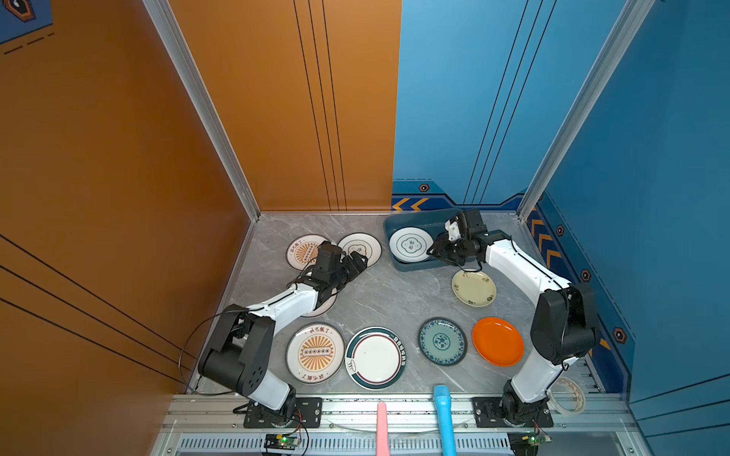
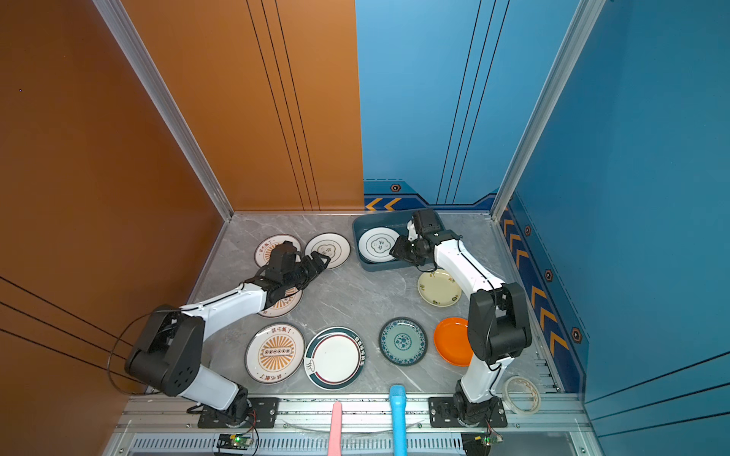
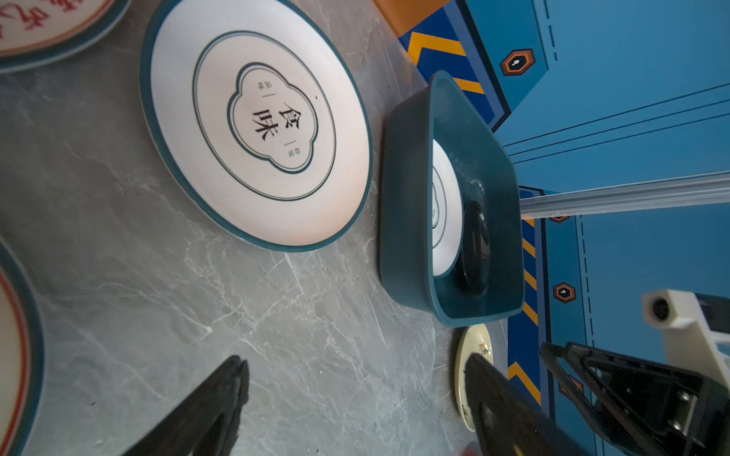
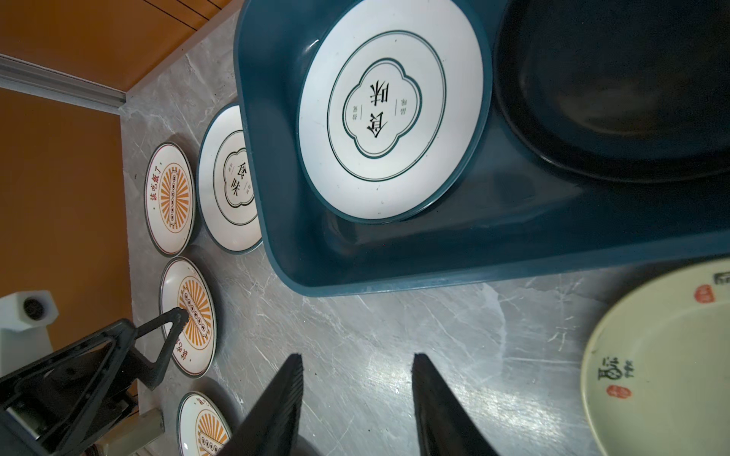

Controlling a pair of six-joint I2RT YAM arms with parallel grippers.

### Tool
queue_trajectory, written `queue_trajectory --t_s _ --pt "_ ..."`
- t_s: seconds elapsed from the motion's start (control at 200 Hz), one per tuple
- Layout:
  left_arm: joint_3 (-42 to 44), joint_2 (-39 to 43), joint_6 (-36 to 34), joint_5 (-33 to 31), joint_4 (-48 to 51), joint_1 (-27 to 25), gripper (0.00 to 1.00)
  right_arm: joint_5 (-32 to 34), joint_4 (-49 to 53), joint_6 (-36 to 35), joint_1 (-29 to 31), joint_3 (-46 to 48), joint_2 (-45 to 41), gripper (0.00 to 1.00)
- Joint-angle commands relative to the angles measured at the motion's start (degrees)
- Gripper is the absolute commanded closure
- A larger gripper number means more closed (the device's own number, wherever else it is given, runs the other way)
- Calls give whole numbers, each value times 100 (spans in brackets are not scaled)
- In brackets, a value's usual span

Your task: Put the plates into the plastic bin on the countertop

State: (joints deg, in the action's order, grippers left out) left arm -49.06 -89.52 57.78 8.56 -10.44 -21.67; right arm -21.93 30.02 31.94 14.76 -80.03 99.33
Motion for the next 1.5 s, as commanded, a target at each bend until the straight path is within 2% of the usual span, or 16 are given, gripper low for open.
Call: queue_trajectory --t_s 0.0,0.46,0.475,0.596,0.781,1.031,1.496 --pt "-171 -224 261 -286 261 -48 12 -148 -215 92 -92 165 -264 53" --pt "-383 -1094 474 -302 -369 30 13 -312 -511 214 -209 588 -412 53" --pt "-381 -1128 486 -302 -392 38 17 -314 -521 211 -208 606 -419 53" --pt "-360 -1380 608 -329 -583 92 20 -325 -558 211 -232 703 -471 52" --pt "-356 -1523 612 -672 -664 93 24 -364 -637 213 -277 858 -520 53" --pt "-517 -1876 777 -689 -778 236 26 -425 -725 251 -292 938 -552 53" --pt "-524 -2306 1086 -763 -976 427 41 -461 -883 352 -292 1050 -579 53"
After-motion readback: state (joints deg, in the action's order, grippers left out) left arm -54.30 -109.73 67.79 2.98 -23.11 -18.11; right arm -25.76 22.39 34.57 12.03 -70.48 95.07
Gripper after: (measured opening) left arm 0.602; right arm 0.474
